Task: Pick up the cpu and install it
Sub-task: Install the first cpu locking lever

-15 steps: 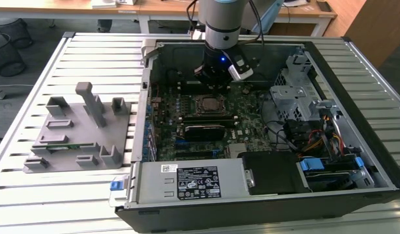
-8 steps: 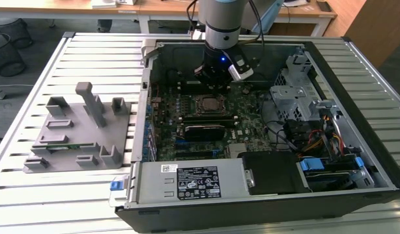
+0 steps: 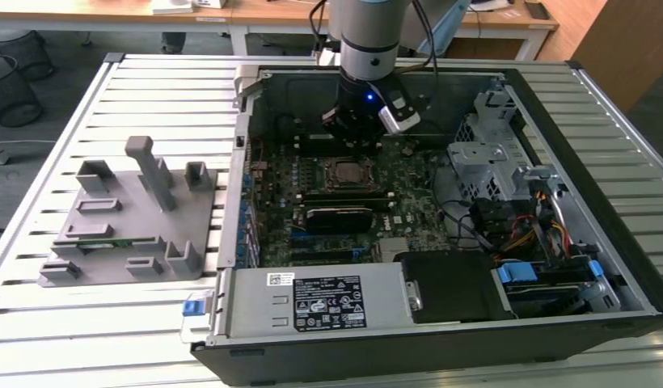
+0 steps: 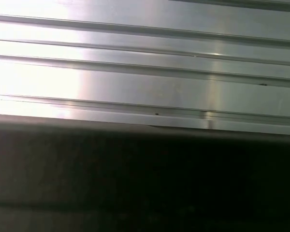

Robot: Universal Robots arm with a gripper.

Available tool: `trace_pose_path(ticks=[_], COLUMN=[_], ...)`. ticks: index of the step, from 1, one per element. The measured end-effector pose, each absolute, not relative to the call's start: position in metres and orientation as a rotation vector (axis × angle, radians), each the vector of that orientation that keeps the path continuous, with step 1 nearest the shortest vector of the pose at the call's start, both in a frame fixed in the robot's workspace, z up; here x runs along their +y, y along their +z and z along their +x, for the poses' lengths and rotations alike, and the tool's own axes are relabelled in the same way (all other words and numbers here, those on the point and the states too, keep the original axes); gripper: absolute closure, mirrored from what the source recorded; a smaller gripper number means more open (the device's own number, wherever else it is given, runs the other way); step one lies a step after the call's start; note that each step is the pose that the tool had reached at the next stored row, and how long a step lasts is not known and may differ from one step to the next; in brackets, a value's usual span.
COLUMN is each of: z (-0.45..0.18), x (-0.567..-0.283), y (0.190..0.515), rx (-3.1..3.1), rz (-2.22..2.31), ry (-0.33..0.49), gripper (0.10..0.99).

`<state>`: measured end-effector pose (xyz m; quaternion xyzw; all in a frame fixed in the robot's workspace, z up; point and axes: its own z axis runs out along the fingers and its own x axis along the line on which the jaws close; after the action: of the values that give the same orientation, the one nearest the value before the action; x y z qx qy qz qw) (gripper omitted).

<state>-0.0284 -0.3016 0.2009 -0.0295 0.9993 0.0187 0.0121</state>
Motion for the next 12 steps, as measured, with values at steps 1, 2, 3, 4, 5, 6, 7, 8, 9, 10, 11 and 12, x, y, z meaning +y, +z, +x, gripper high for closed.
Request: trace_pose_path(ticks=[1,2,3,4,5,6,7,8,9,10,11,12], z=[-0.0284,-0.0284,-0.0284,-0.0284,-0.0284,-0.0284,-0.0284,-0.0284,-0.0285,-0.0284,-0.0284,-0.0285], x=[-0.3016,-0.3016,-0.3016,-0.3016,-0.3016,-0.3016,-0.3016,-0.3015,-0.3016,-0.3016,-0.3016,-0.3015], y=[0.2007,0.2003,0.1998,0.1993,0.1988,0.1983,0.1976,0.197,0.1965,0.1961,0.1958,0.1955], rx=[3.116,3.116,3.117,3.117,3.117,3.117,3.118,3.118,3.118,3.118,3.118,3.118], rz=[-0.092,-0.092,-0.092,-0.093,-0.093,-0.093,-0.093,-0.093,-0.093,-0.093,-0.093,-0.093], ry=[0.049,0.038,0.029,0.02,0.01,0.001,-0.006,-0.013,-0.018,-0.02,-0.02,-0.02], gripper=[0.98,0.98,0.98,0.98,0.98,0.98,0.98,0.98,0.98,0.98,0.98,0.98])
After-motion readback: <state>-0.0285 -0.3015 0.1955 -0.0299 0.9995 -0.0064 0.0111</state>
